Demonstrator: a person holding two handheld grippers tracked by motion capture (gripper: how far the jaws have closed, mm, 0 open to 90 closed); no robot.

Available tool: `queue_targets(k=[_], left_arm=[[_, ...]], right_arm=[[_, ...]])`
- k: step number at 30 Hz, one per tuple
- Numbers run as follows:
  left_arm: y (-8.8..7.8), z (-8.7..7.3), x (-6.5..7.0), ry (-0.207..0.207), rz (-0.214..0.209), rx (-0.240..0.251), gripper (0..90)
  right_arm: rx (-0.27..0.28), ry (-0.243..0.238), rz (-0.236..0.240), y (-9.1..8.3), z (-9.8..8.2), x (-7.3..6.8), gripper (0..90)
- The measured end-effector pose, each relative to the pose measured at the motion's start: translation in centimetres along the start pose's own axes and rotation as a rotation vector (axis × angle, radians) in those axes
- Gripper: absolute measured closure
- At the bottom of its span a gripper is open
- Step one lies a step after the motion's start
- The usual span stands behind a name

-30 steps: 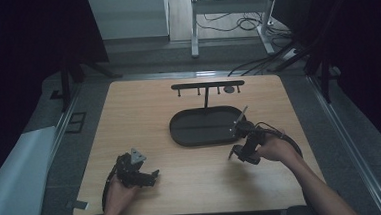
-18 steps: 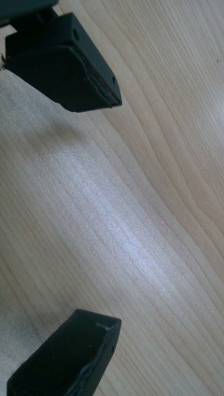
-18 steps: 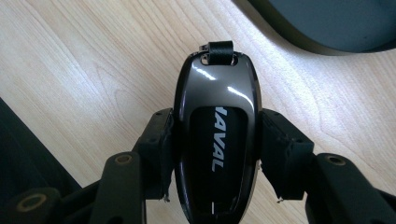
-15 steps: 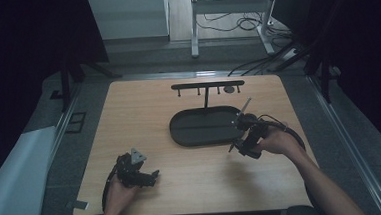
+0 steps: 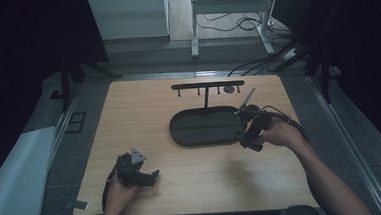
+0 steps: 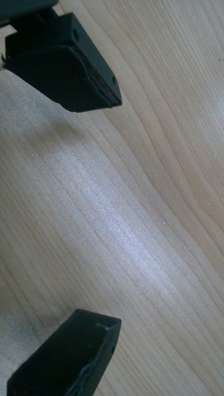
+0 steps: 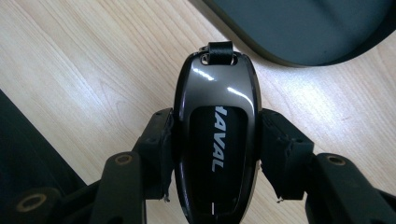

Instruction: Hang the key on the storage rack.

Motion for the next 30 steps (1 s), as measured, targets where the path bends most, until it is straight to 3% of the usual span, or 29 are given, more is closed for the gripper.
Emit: queue_targets(k=[17,30], left_arm=[[-0.1,0.0,-0.1,-0.012,-0.002,0.007,0.0],[-0.2,0.2,-0.2,-0.042,-0.028,0.029,0.0]], right_arm=[[0.042,0.035,-0.001,-2.4,1.2,1.3,49.3],[0.058,0.074,-0.043,-4.9,2.1,2.9,49.3]])
Point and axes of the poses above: each handheld gripper's, and its own axes: y roughly forward along the jaws, z roughly out of its top, x roughly to its right, the point moved 4 cm from there along y, roughly forward along the jaws, and after that the axes turned 9 degrees about -y, right-handed, at the moved point
